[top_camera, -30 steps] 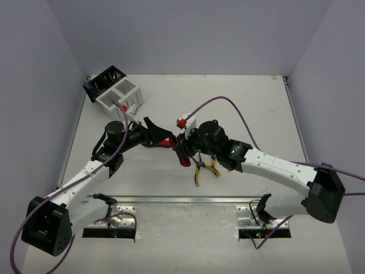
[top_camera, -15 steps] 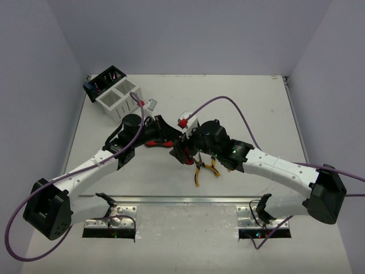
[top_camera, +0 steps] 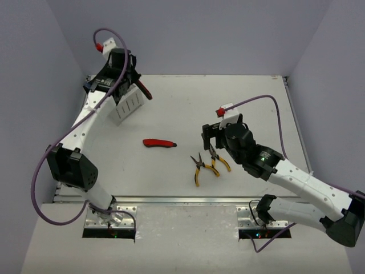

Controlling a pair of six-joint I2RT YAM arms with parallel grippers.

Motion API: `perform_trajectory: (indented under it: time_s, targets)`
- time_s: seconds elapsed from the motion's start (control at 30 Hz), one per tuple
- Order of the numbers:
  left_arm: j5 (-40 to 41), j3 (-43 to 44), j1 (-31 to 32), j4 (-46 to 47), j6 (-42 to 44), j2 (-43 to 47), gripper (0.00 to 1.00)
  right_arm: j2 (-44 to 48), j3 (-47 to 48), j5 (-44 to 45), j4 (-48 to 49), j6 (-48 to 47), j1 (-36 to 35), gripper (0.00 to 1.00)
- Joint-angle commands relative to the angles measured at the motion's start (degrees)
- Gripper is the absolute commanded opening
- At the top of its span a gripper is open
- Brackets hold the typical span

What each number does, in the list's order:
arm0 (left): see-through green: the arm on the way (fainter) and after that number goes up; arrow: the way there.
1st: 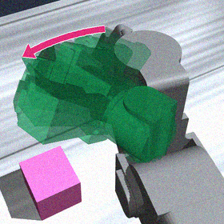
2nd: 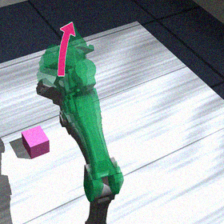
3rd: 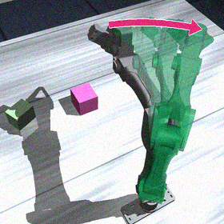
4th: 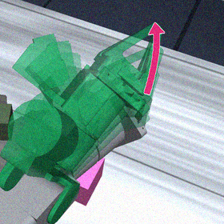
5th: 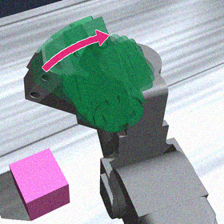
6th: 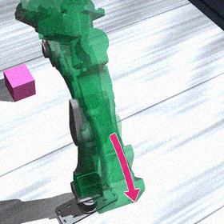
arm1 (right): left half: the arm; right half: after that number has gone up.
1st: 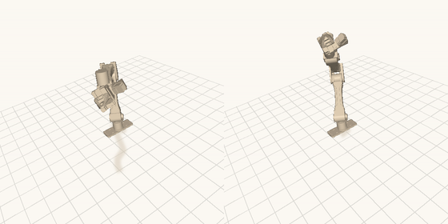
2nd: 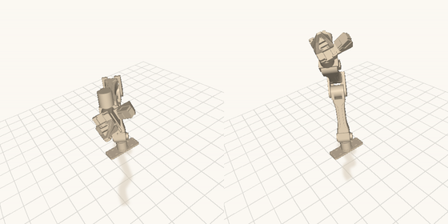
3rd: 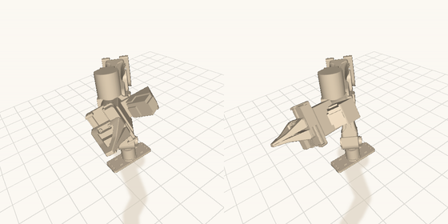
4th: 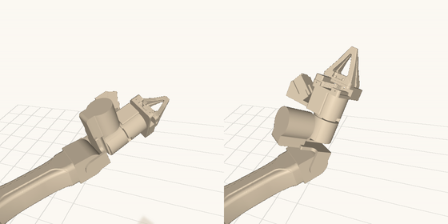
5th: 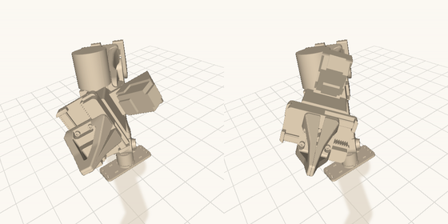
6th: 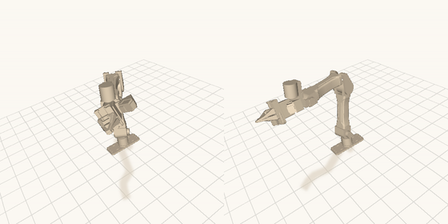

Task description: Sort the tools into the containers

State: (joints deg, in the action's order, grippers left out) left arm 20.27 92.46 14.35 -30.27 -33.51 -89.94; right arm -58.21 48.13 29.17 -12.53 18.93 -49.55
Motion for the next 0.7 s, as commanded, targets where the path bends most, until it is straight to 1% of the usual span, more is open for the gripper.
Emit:
perform_trajectory:
  time_s: [0.0, 0.07, 0.1, 0.13, 0.2, 0.3, 0.43, 0.57, 0.63, 0.67]
  targets:
    - [10.82, 19.02, -5.97, -7.82, 3.39, -11.92, 0.0, 2.95, -2.43, 3.2, -1.01, 3.29, 1.24, 0.99]
    - [11.13, 25.53, -8.39, -8.17, 4.79, -19.26, 0.0, 3.09, -3.04, 2.06, -1.06, 2.87, 1.39, 0.99]
    - [11.2, 29.71, -8.89, -7.96, 5.63, -21.03, 0.0, 3.02, -3.39, 1.43, -1.27, 2.87, 1.39, 0.99]
    - [11.03, 31.96, -10.11, -7.79, 5.99, -24.79, 0.0, 2.85, -3.57, 0.81, -1.62, 3.04, 1.39, 0.99]
    - [9.82, 36.4, -11.14, -6.54, 7.66, -27.79, 0.0, 2.35, -3.55, -0.45, -2.66, 3.13, 1.48, 0.99]
    - [9.46, 36.58, -11.68, -4.49, 9.55, -30.57, 0.0, 1.68, -3.4, -0.78, -3.38, 3.13, 1.48, 0.99]
    - [10.58, 32.44, -11.95, -0.14, 11.07, -30.73, 0.0, 0.27, -2.78, -2.07, -3.38, 2.81, 1.48, 0.99]
    - [9.98, 29.08, -12.6, 1.49, 10.84, -30.55, 0.0, -2.5, -1.0, -5.93, -3.39, 1.98, 1.48, 0.99]
    - [8.7, 27.45, -12.82, 2.27, 10.91, -30.41, 0.0, -4.98, 0.78, -11.05, -3.53, 1.69, 1.48, 0.99]
    - [7.58, 27.12, -13.0, 2.41, 10.97, -30.53, 0.06, -6.46, 1.43, -12.97, -3.55, 1.59, 1.48, 0.99]
